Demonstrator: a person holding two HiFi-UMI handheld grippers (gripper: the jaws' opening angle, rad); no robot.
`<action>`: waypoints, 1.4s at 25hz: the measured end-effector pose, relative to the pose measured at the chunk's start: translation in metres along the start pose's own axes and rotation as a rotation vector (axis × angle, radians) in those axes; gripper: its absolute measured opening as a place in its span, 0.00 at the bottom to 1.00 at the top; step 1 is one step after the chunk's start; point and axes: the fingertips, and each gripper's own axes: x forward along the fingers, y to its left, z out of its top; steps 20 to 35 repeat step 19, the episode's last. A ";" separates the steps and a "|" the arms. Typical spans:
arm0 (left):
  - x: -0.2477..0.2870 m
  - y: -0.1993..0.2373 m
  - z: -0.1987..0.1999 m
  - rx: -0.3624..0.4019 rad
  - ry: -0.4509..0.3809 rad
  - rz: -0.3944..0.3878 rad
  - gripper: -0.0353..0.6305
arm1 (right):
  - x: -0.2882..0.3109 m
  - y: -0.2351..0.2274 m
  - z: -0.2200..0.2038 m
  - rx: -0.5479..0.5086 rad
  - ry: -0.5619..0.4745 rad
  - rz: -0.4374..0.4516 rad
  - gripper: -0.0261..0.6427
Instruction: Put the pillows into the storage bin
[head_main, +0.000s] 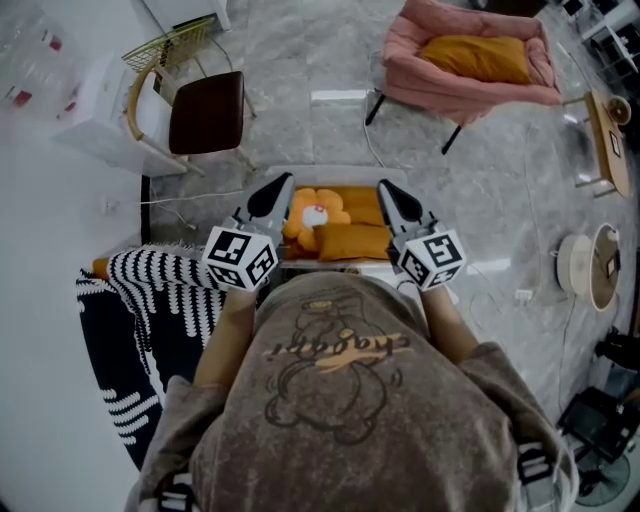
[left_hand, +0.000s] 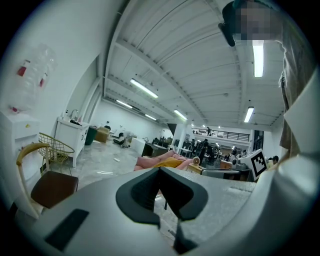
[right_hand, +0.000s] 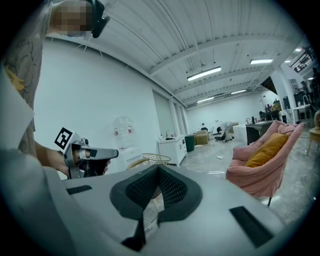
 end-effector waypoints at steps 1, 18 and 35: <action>0.000 -0.001 -0.001 -0.002 0.002 0.000 0.06 | -0.001 0.000 -0.001 -0.001 0.001 0.000 0.04; 0.004 -0.001 -0.010 -0.023 0.014 0.023 0.06 | -0.004 -0.010 -0.004 0.012 0.000 -0.009 0.04; 0.005 -0.001 -0.010 -0.024 0.014 0.024 0.06 | -0.004 -0.011 -0.004 0.013 0.001 -0.009 0.04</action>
